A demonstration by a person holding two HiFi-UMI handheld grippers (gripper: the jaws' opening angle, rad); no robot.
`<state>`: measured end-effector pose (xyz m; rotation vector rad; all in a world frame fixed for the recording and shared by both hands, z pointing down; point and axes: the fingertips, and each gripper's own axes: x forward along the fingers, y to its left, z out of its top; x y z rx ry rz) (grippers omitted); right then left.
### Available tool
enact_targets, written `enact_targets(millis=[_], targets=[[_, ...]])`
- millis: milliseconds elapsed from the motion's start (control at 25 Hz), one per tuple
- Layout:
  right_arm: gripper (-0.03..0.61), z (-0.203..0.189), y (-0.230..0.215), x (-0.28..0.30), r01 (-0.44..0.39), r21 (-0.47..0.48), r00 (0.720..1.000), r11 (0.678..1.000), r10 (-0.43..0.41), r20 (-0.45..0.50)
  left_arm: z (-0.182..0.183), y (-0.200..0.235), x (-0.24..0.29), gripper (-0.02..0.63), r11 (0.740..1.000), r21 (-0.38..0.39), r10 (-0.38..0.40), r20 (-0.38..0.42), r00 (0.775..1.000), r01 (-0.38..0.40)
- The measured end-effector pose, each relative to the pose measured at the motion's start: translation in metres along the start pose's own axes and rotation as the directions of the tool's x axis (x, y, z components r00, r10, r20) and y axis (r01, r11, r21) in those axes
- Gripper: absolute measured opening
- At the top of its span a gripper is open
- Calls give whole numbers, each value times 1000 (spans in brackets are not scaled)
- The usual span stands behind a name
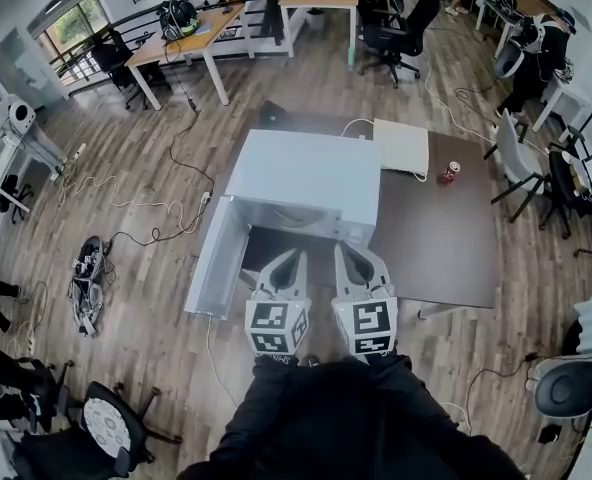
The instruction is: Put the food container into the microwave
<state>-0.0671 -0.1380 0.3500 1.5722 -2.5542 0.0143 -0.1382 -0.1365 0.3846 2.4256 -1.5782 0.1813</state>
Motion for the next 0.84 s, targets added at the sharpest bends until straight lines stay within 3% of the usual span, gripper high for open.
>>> enact_targets(millis=[840], targets=[[23,-16,-25,-6,-26,16,1000,1000,27,-13,-14,-26,20,34,1000,5,14,-28,1000,-14]])
